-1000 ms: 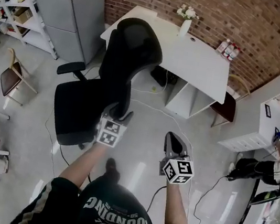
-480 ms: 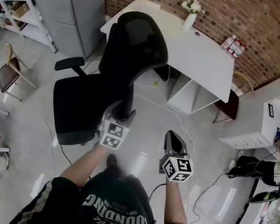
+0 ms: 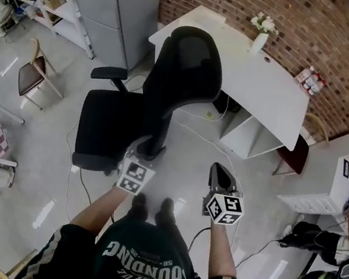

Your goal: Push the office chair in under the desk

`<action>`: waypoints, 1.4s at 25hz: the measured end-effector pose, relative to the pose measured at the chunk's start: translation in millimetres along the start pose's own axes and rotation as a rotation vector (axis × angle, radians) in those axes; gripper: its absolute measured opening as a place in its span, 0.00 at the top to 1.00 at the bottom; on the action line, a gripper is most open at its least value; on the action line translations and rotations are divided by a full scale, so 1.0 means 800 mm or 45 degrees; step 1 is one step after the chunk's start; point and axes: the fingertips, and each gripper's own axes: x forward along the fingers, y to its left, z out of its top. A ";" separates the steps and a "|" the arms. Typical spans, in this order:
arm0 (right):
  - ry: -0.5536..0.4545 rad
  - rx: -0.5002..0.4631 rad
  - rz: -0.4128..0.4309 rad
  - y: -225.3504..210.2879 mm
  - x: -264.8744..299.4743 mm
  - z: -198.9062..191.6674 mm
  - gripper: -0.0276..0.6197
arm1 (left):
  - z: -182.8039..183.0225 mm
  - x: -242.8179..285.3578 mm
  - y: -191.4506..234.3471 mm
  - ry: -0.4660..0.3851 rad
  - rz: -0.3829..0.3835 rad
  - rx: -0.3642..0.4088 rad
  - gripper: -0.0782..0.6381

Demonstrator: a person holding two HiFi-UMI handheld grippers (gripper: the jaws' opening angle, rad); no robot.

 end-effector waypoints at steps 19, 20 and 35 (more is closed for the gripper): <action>0.101 -0.119 0.230 -0.021 0.076 -0.014 0.95 | -0.025 -0.101 0.010 -0.019 0.149 0.098 0.61; 0.096 -0.120 0.231 -0.020 0.078 -0.014 0.95 | -0.026 -0.103 0.011 -0.019 0.171 0.099 0.54; 0.065 -0.170 0.293 -0.031 0.072 0.003 0.95 | -0.058 -0.113 0.044 0.048 0.547 0.033 0.68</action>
